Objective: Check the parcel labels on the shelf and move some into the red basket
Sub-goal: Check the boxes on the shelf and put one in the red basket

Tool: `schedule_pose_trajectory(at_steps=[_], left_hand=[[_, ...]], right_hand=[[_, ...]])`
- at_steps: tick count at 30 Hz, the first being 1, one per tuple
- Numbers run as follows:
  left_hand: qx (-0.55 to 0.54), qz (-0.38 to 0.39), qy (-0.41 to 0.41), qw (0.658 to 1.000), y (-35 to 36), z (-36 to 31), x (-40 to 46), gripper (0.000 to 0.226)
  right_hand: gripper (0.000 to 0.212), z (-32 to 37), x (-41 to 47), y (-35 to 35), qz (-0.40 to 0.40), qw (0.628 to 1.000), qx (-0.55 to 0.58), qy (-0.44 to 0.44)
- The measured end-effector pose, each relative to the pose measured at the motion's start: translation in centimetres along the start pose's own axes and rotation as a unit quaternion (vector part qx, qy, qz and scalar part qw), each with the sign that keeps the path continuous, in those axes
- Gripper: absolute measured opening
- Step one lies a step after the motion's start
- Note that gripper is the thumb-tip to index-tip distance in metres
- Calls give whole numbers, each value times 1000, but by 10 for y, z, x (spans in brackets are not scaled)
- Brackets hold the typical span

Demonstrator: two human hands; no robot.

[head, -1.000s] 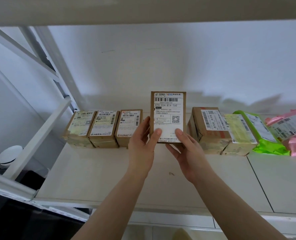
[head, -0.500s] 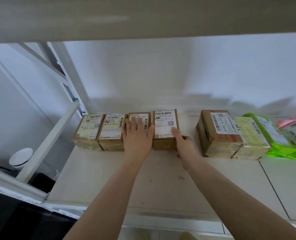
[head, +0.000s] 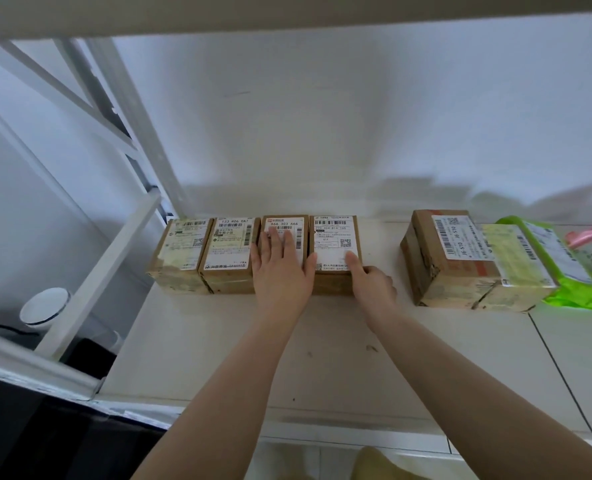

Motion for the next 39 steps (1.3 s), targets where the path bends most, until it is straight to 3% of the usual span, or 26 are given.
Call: schedule_pose_trajectory(at_steps=[7,11,15,18,24,29,34,39], left_hand=[[11,-2,3,1000,3,0,-1,73],[0,-16,10,1000,-4,-6,-5,77],[-86,-31,92,992,-18,-48,-14,69],[-223,23,103,969,-15,-92,-20,59],[-417,197,-19,887,16,-168,-41,65],[-522,259,-144,800,41,-200,-48,54],[-561,245,-187,769,67,-205,-47,49],[-564,202,-183,779,66,-205,-50,40]], right_hand=[[85,5,-5,-1,17,1000,6,-25],[105,-1,-16,-9,36,997,65,-5],[57,-29,-29,-22,42,979,194,51],[70,-60,-40,-41,30,954,274,117],[74,-91,-42,-88,-15,901,400,166],[75,-90,-28,-102,-8,878,438,191],[74,-90,-18,-102,4,870,452,199],[67,-95,-9,-100,22,868,462,181]])
Point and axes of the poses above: each hand's wrist, its own x-axis towards the middle knuckle, its own y-axis out of the palm, z = x × y, the point moved 8 cm from there along x, towards the middle knuckle, and after that the axes turned 5 degrees about -x, right-handed, at the moved point
